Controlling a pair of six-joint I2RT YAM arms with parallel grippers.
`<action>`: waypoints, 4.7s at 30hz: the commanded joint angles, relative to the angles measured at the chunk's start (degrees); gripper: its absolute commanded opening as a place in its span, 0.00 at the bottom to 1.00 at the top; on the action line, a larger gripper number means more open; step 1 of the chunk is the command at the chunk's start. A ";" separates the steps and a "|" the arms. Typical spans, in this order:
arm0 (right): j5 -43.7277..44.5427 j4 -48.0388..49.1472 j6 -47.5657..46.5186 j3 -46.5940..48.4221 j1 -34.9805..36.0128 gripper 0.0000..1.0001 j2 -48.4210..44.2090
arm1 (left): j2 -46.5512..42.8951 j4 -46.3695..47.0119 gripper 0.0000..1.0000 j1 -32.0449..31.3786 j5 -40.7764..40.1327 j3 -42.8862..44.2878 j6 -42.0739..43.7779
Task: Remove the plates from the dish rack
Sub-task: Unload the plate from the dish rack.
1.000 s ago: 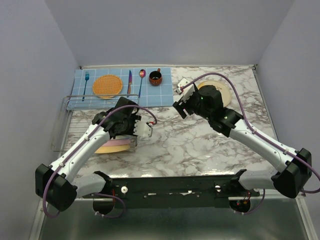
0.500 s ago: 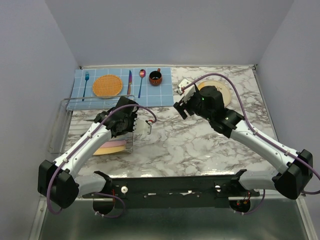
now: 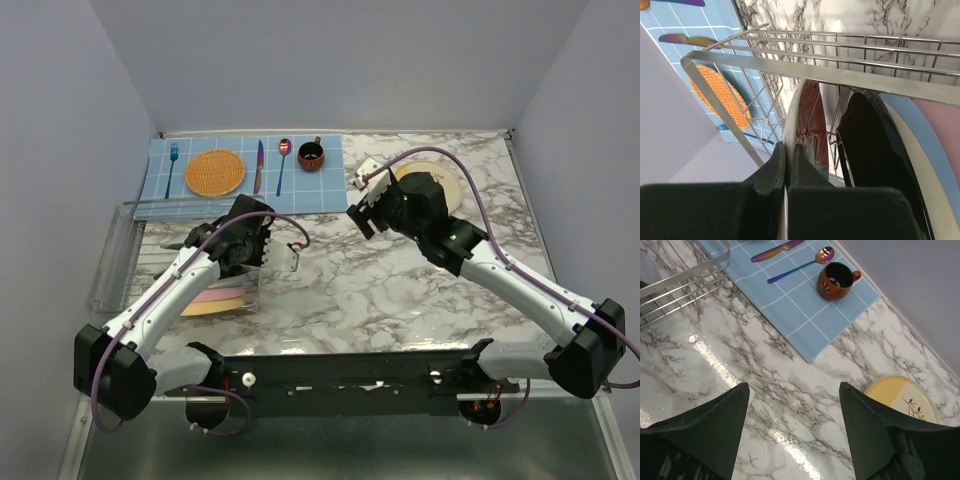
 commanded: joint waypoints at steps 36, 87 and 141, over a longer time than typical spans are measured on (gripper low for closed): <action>-0.82 -0.61 0.94 1.64 -0.34 0.81 4.72 | -9.21 -5.04 0.00 -4.90 -4.28 -6.45 1.69; -3.37 0.36 1.73 0.85 -0.34 0.81 5.16 | -9.04 -11.01 0.32 -3.67 -16.40 -8.92 5.29; -4.77 0.62 2.17 -0.47 -0.34 0.81 3.93 | 4.94 -16.99 0.00 -1.92 -21.59 -2.94 2.13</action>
